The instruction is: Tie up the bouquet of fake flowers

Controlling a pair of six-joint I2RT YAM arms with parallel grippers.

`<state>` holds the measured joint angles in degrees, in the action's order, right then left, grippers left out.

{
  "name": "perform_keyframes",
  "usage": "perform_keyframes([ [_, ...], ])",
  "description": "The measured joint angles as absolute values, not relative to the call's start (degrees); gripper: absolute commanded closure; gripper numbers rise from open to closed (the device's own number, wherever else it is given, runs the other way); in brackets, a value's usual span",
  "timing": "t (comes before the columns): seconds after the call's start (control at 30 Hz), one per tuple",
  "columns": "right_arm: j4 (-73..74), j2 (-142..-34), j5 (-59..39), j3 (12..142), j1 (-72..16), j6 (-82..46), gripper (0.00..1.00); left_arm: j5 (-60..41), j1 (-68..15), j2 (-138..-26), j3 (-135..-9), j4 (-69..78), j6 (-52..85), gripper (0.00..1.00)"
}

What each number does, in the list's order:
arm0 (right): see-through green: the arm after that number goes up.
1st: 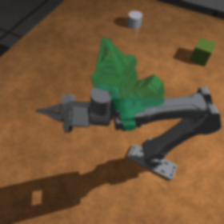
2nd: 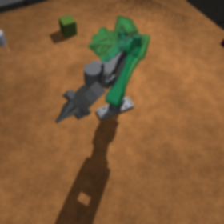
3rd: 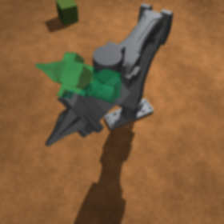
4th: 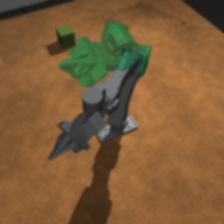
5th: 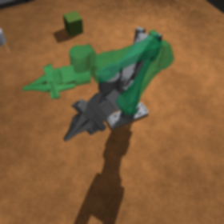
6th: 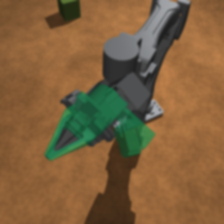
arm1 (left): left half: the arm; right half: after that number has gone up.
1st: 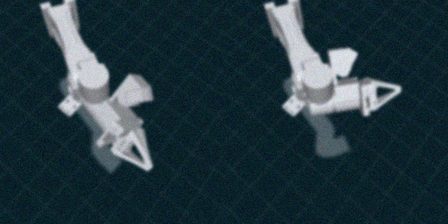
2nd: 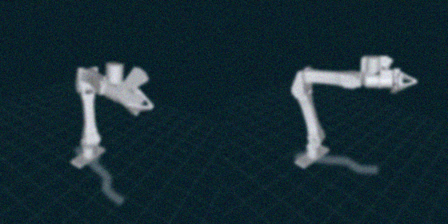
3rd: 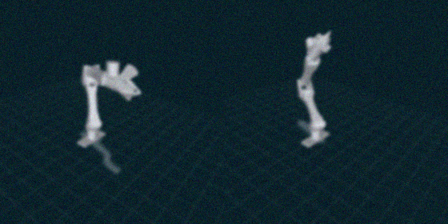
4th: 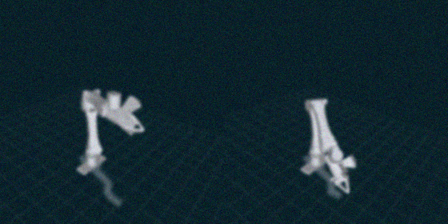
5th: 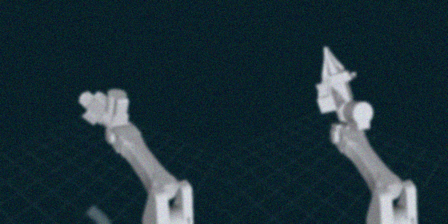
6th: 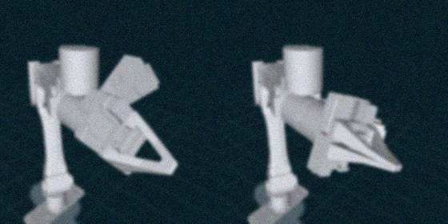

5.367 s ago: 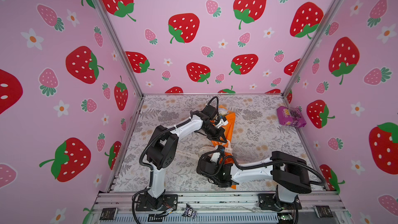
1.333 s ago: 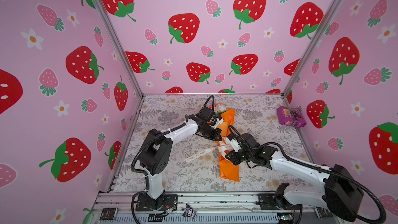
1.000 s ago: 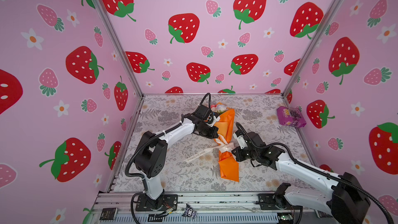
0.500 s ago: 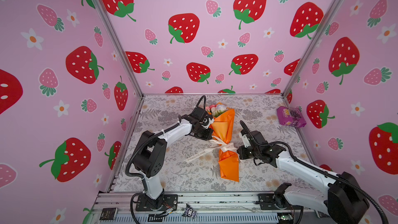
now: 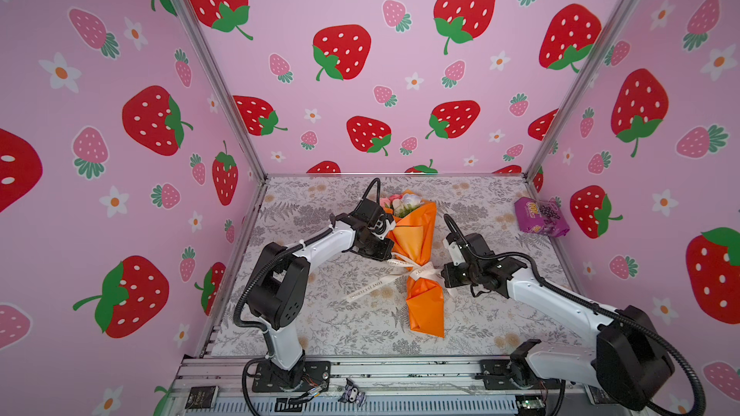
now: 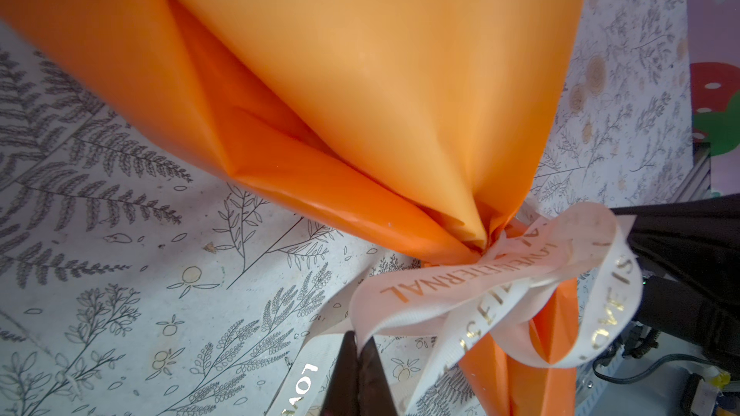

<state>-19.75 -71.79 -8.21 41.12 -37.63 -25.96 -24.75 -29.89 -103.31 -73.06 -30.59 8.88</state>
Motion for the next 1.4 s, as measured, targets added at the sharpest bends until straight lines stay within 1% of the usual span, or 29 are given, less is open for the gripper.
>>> perform_keyframes([
  [0.17,-19.99,-71.66,-8.36,41.12,-37.63,-25.17,0.99,-24.88,-29.95,-103.24,-71.07,-27.88,10.39,1.0],
  [0.53,-22.09,-71.05,-3.75,41.12,-37.63,-23.05,1.0,-16.84,-30.26,-104.92,-75.26,-33.06,4.12,1.0],
  [0.6,-22.13,-71.05,-3.44,41.25,-37.6,-22.79,1.0,-16.19,-30.26,-104.97,-75.35,-33.52,3.36,0.95],
  [0.63,-22.22,-71.07,-3.44,41.47,-37.6,-22.63,1.0,-16.1,-30.26,-105.03,-75.35,-33.74,3.18,0.91],
  [0.67,-22.2,-71.09,-3.49,41.71,-37.6,-22.57,0.99,-16.16,-30.26,-105.06,-75.35,-33.8,3.03,0.86],
  [0.73,-22.0,-71.09,-3.77,42.33,-37.63,-22.33,0.99,-16.36,-30.3,-105.06,-75.35,-33.63,3.2,0.69],
  [0.83,-21.78,-71.22,-4.62,43.03,-37.6,-22.15,0.99,-16.49,-30.39,-104.6,-75.02,-32.56,4.45,0.59],
  [0.9,-21.5,-71.33,-5.13,43.05,-37.6,-22.15,0.99,-16.25,-30.44,-103.07,-73.69,-31.48,5.23,0.56],
  [1.07,-21.45,-71.57,-5.87,43.05,-37.6,-22.15,0.99,-15.49,-31.97,-94.96,-68.2,-28.08,4.67,0.56],
  [1.17,-21.43,-71.57,-6.07,43.05,-37.6,-22.15,0.98,-15.55,-35.92,-91.96,-66.81,-26.3,1.41,0.56],
  [1.27,-21.43,-71.61,-6.2,43.07,-37.6,-22.02,0.98,-15.05,-40.18,-92.82,-66.81,-24.75,-2.52,0.57],
  [1.4,-21.41,-71.94,-6.59,43.22,-37.6,-21.85,0.98,-12.62,-44.01,-98.35,-68.69,-24.99,-6.11,0.56],
])
